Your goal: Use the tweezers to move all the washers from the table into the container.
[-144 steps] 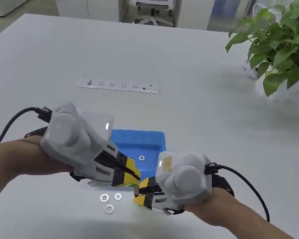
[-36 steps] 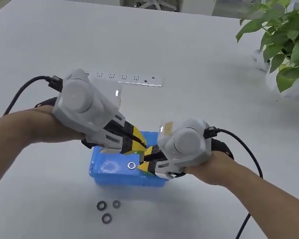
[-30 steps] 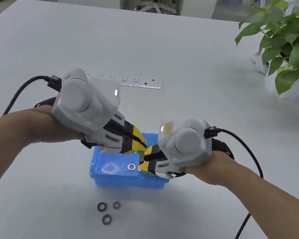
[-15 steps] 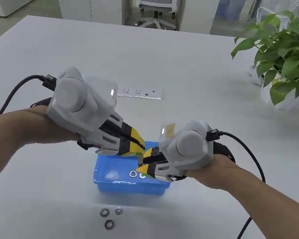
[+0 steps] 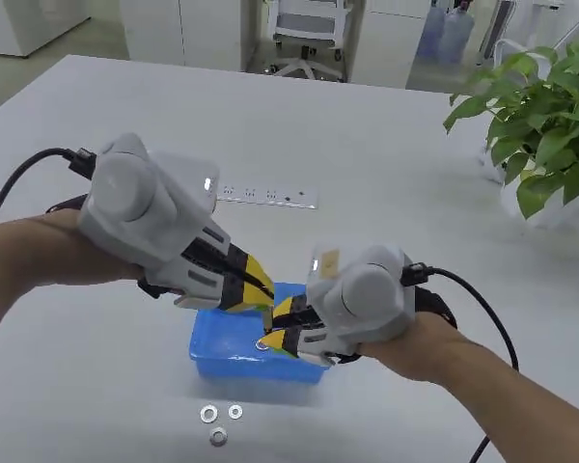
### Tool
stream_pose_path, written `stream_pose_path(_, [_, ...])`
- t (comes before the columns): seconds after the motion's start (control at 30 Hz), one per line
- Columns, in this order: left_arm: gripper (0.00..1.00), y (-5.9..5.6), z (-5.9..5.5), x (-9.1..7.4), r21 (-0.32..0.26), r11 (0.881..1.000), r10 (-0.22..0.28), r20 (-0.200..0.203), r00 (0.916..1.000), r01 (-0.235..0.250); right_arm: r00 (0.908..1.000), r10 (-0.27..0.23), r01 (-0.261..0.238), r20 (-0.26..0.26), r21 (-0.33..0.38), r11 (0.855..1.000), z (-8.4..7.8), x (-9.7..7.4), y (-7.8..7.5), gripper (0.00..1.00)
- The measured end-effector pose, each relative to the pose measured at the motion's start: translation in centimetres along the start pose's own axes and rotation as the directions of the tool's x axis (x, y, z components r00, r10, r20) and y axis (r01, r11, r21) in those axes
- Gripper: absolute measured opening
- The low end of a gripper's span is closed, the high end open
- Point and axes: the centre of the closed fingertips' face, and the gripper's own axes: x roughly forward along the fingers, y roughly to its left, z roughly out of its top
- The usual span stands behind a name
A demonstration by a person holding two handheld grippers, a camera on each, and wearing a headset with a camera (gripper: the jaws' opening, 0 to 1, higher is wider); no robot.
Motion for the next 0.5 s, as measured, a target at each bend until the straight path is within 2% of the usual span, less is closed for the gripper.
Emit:
stream_pose_path(0.2, [0.06,-1.1,-0.1,-0.3,-0.003,1.0,-0.003,-0.003,1.0,0.003,1.0,0.007,-0.007,0.004,-0.006,1.0,0.3,0.1,1.3,0.12])
stream_pose_path(0.5, [0.06,-2.6,-0.8,-0.6,-0.018,1.0,-0.003,-0.011,0.9999,0.003,0.9996,0.026,-0.026,0.006,-0.008,1.0,0.4,0.5,2.8,0.12])
